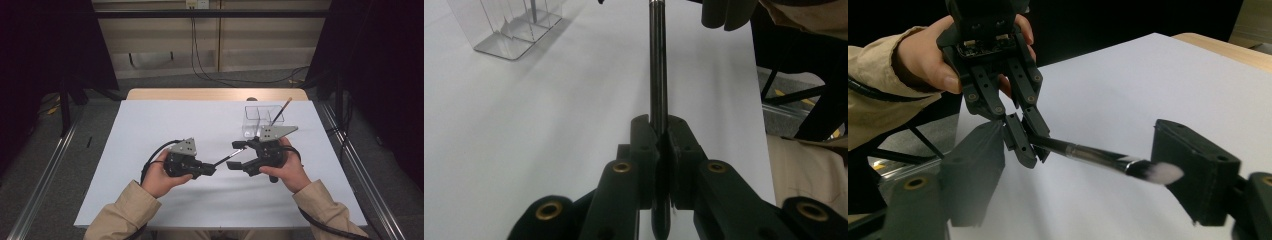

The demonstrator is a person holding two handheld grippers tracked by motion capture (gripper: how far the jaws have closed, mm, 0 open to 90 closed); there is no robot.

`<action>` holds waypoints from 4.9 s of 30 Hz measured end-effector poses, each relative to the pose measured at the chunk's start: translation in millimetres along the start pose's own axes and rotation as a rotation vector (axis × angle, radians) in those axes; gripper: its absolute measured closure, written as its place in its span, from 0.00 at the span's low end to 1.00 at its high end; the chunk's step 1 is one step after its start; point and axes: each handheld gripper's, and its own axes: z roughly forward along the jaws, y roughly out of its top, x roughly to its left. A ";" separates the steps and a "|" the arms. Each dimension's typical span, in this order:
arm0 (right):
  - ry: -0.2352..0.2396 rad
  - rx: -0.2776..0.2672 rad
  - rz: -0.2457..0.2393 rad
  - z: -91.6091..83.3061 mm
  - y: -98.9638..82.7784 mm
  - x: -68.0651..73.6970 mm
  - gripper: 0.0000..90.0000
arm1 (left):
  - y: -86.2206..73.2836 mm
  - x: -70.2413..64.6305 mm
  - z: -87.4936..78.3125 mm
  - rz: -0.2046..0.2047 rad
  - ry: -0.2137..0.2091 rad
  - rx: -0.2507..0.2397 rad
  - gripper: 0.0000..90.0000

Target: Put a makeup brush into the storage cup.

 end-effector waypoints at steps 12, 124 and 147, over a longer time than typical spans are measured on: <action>-0.003 0.021 -0.009 -0.5 0.3 0.2 0.51 | 1.1 1.8 1.1 -0.008 0.004 -0.040 0.93; 0.022 -0.138 0.168 -9.6 16.1 -5.4 0.94 | -9.0 7.2 -7.2 -0.131 0.053 -0.231 0.03; 0.001 -0.144 0.147 -19.6 13.9 -6.4 0.94 | -25.8 10.9 -33.6 -0.113 0.113 -0.200 0.02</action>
